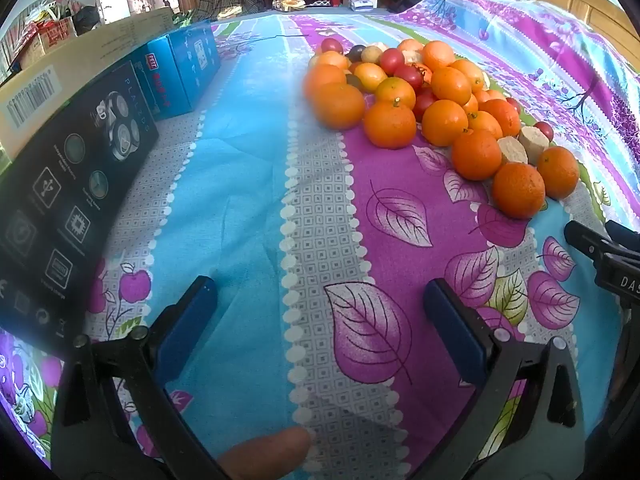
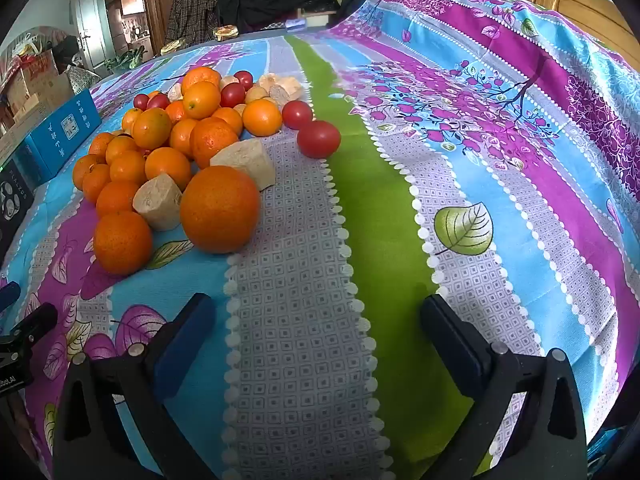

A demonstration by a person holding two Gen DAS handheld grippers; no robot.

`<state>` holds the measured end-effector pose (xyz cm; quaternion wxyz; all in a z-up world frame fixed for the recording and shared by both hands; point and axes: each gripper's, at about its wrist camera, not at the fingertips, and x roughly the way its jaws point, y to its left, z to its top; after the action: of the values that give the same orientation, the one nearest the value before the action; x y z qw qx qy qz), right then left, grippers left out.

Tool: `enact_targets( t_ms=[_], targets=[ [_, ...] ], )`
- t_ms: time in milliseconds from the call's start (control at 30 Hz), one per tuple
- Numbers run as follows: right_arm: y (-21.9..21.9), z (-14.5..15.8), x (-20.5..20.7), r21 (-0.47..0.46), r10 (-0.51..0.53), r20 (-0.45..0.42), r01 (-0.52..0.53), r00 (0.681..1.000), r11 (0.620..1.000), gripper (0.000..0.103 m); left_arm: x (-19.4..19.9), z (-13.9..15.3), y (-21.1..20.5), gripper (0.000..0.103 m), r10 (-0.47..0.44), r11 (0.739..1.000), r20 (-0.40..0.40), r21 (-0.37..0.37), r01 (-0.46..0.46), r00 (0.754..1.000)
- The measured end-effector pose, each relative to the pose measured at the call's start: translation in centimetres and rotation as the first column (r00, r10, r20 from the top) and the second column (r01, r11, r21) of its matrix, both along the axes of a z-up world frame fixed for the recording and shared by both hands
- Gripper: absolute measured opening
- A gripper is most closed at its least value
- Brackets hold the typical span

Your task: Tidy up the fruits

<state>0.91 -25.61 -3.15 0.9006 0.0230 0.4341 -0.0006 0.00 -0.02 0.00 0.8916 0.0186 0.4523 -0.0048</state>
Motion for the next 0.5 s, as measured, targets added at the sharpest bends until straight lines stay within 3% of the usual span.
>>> enact_targets(
  t_ms=[500],
  targets=[
    [0.01, 0.00, 0.00, -0.001, 0.000, -0.002, 0.000, 1.000, 1.000, 0.103, 0.04, 0.02, 0.18, 0.103, 0.000, 1.000, -0.002, 0.001, 0.000, 1.000]
  ],
)
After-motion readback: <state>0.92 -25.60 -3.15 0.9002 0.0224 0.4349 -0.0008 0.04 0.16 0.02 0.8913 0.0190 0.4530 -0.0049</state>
